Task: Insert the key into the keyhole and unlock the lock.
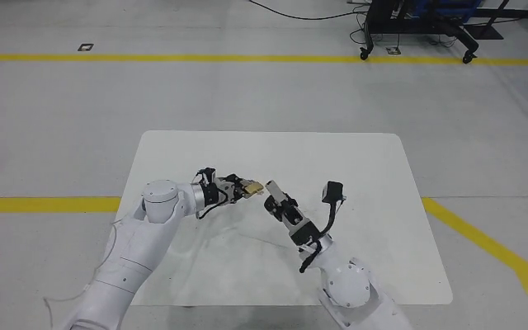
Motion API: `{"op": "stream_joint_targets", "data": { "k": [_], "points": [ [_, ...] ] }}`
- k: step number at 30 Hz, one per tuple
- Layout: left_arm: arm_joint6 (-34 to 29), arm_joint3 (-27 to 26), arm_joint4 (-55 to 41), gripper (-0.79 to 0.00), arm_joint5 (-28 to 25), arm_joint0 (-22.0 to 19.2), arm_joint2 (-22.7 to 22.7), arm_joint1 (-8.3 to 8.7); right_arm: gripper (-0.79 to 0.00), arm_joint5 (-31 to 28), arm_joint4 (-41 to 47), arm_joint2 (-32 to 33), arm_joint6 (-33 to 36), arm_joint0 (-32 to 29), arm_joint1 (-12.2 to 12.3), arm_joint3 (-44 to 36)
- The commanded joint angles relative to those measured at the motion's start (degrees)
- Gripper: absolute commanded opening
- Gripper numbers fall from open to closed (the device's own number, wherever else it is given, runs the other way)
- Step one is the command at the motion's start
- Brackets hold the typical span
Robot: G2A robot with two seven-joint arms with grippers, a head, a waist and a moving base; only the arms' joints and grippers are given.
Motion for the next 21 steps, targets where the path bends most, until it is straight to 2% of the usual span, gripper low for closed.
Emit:
{"op": "stream_joint_targets", "data": {
  "k": [1, 8, 17, 21],
  "points": [
    [-3.2, 1.0, -1.9, -0.785, 1.2, -0.5, 0.4, -0.11, 0.0, -0.5, -0.4, -0.4, 0.6, 0.2, 0.0, 0.5],
    [-11.1, 4.7, -5.4, -0.785, 3.7, -2.4, 1.3, -0.2, 0.0, 0.0, 1.6, -1.9, 1.0, 4.0, -0.7, 5.8],
    [-11.2, 6.1, -5.1, -0.785, 2.4, -3.4, 2.0, -0.22, 0.0, 0.0, 2.3, -1.8, 0.5, 4.6, -1.0, 6.8],
    [-6.8, 5.6, -4.5, -0.785, -1.1, -3.2, 1.2, -0.22, 0.0, -0.7, 1.5, -1.0, 1.6, 2.9, -0.7, 5.0]
  ]
}}
